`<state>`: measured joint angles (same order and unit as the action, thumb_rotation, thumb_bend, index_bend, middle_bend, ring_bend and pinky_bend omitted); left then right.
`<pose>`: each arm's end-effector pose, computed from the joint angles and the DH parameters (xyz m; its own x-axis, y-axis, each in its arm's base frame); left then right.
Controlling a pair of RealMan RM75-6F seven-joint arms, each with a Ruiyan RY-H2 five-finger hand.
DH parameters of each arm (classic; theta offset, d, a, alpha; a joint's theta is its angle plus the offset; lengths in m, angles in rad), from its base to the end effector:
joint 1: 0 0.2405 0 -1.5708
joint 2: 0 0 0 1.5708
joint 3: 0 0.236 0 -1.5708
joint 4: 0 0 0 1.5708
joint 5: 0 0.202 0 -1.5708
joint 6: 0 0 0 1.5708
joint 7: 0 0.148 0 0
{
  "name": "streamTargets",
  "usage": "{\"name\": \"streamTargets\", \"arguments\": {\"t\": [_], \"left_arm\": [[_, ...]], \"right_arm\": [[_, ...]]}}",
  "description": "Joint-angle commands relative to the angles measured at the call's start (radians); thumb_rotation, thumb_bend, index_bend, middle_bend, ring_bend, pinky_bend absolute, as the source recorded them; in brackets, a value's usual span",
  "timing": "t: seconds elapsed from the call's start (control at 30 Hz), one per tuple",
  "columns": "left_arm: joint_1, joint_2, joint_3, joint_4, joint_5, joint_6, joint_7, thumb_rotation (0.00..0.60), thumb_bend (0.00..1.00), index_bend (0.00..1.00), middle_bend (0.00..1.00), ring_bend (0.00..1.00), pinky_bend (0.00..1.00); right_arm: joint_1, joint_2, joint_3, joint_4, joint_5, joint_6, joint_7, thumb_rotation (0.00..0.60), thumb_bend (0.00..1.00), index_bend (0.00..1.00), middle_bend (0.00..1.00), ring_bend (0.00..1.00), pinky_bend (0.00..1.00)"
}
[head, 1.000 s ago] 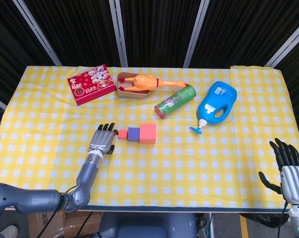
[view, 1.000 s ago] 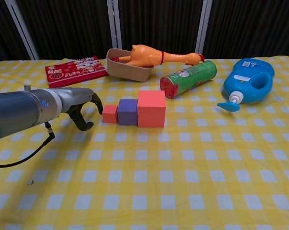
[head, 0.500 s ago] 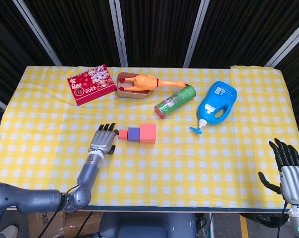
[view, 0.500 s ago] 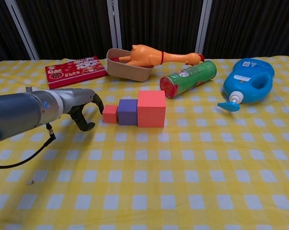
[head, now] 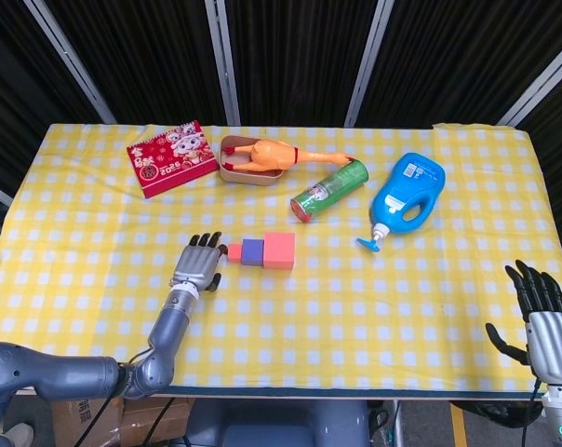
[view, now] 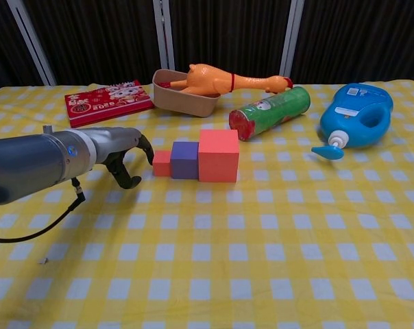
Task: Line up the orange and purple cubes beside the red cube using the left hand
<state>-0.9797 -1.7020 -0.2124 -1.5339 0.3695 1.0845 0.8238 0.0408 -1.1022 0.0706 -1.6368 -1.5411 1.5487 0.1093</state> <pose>-0.1000 0.3327 -0.0560 0.4831 0.4541 0.7486 0.8695 -0.1483 -0.4711 -0.2832 -0.1737 0.1697 0.2856 0.0625 0.9563 -0.9576 -0.0195 0.2873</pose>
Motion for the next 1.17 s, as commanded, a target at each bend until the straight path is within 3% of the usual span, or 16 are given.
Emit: {"name": "streamTargets", "arguments": {"t": [0.03,0.37,0.43,0.53,0.63,0.73,0.9,1.17], "left_arm": [[0.0,0.002,0.004,0.0,-0.001,0.001,0.003,0.6,0.52,0.23,0.0,0.0,0.02],[0.042,0.087,0.033,-0.079,0.027,0.021,-0.02,0.6,0.48,0.22,0.0,0.0,0.02],[0.088,0.147,0.052,-0.136,0.098,0.063,-0.069,0.6,0.4,0.19,0.0,0.0,0.02],[0.21,0.26,0.128,-0.243,0.322,0.173,-0.208,0.6,0.28,0.09,0.0,0.0,0.01],[0.293,0.325,0.196,-0.265,0.506,0.24,-0.31,0.6,0.24,0.01,0.0,0.0,0.01],[0.37,0.375,0.255,-0.26,0.648,0.326,-0.38,0.6,0.21,0.0,0.0,0.0,0.01],[0.495,0.434,0.338,-0.225,0.817,0.463,-0.454,0.6,0.19,0.0,0.0,0.0,0.01],[0.645,0.515,0.414,-0.199,0.948,0.575,-0.572,0.6,0.19,0.0,0.0,0.0,0.01]], "right_arm": [[0.0,0.0,0.0,0.0,0.0,0.0,0.0,0.6,0.37,0.0,0.0,0.0,0.04],[0.0,0.004,-0.001,0.002,0.0,-0.002,0.0,0.6,0.37,0.0,0.0,0.0,0.04],[0.0,0.004,-0.001,0.004,0.0,-0.001,-0.002,0.6,0.37,0.0,0.0,0.0,0.04],[0.0,0.002,0.001,0.009,0.001,0.001,-0.019,0.6,0.37,0.0,0.0,0.0,0.04],[0.0,-0.004,0.003,0.012,0.001,0.006,-0.041,0.6,0.37,0.0,0.0,0.0,0.04],[-0.001,-0.011,0.006,0.014,0.0,0.014,-0.057,0.6,0.37,0.0,0.0,0.0,0.03],[-0.006,-0.026,0.015,0.024,0.007,0.031,-0.095,0.6,0.37,0.0,0.0,0.0,0.02],[-0.009,-0.042,0.022,0.03,0.013,0.045,-0.137,0.6,0.37,0.0,0.0,0.0,0.02]]}}
